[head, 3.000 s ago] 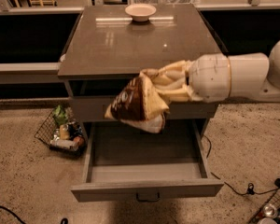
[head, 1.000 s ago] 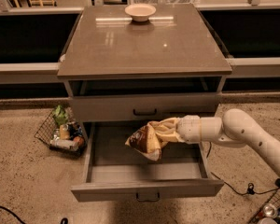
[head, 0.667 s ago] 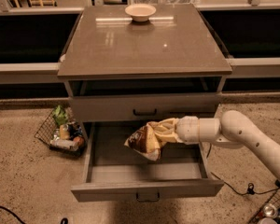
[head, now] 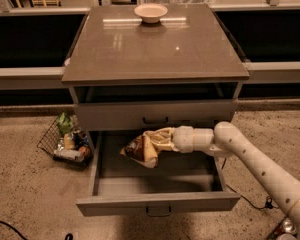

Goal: Place brown chip bag into middle drawer

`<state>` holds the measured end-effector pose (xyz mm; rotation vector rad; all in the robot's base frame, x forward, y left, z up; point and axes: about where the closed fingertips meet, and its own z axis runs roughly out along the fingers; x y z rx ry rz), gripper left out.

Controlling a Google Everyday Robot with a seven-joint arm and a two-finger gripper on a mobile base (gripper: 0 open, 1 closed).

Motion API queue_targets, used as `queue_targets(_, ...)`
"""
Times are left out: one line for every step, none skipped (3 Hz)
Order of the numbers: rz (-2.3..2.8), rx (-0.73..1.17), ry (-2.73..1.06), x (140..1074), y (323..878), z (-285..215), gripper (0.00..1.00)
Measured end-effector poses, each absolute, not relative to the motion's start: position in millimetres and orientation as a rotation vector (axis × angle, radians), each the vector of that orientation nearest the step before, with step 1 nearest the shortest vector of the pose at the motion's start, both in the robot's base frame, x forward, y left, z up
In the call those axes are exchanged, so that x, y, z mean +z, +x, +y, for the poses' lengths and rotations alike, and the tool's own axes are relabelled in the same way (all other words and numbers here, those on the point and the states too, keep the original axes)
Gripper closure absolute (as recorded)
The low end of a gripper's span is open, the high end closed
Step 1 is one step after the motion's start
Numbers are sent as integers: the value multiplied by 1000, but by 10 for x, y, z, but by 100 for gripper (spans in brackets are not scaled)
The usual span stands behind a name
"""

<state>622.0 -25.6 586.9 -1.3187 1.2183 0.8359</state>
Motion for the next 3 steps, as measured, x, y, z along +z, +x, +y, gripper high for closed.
queue_targets(1213, 889, -1298, 5454, 6391, -92, 100)
queue_targets(1249, 929, -1262, 5104, 6469, -44, 100)
queue_targets(1280, 940, -1238, 4914, 6463, -26, 100)
